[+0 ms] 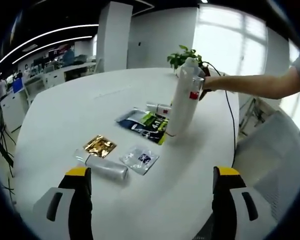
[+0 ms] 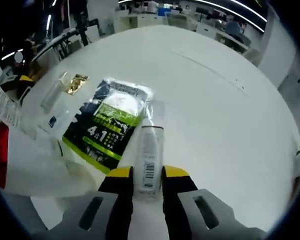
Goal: Arrange the skincare products in the storage area until every visible bottle or jar stands upright without overlapping.
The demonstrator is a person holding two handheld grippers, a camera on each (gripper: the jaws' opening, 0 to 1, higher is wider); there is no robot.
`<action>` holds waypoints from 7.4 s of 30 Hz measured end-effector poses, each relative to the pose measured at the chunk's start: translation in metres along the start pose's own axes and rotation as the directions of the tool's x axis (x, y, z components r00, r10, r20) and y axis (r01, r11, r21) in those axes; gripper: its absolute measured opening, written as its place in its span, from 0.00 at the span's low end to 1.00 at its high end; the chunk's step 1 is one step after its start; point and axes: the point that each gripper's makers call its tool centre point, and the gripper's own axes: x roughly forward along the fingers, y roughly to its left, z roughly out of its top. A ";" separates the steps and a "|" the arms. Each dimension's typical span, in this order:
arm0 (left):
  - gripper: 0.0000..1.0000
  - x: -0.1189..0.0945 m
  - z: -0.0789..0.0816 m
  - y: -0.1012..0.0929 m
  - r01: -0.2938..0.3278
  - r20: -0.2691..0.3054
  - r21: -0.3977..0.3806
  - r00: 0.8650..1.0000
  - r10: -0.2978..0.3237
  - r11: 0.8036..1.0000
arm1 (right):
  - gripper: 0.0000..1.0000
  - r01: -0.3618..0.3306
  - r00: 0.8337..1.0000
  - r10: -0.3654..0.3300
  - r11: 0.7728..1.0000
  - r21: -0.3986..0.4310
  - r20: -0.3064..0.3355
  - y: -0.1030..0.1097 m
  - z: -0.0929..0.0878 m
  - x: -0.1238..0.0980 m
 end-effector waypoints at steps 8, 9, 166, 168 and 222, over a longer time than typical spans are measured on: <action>0.93 -0.001 0.002 0.000 -0.001 0.005 -0.004 1.000 0.001 1.000 | 0.19 0.003 1.000 -0.006 0.996 0.089 0.030 -0.001 0.002 -0.001; 0.93 -0.002 0.002 0.000 -0.001 0.007 -0.004 1.000 0.001 1.000 | 0.19 -0.006 0.999 0.000 0.993 0.115 0.048 0.001 0.002 -0.002; 0.19 0.019 0.109 -0.124 0.480 0.232 -0.163 0.868 -0.440 0.862 | 0.25 -0.418 0.759 0.357 0.908 -0.013 0.545 0.198 0.021 -0.162; 0.19 0.022 0.105 -0.125 0.474 0.214 -0.158 0.873 -0.439 0.866 | 0.24 -0.409 0.761 0.340 0.913 0.001 0.553 0.192 0.021 -0.164; 0.20 0.047 0.061 -0.113 0.075 -0.024 0.458 0.997 -0.072 0.886 | 0.23 -0.223 0.811 0.169 0.974 0.029 0.560 0.196 0.063 -0.154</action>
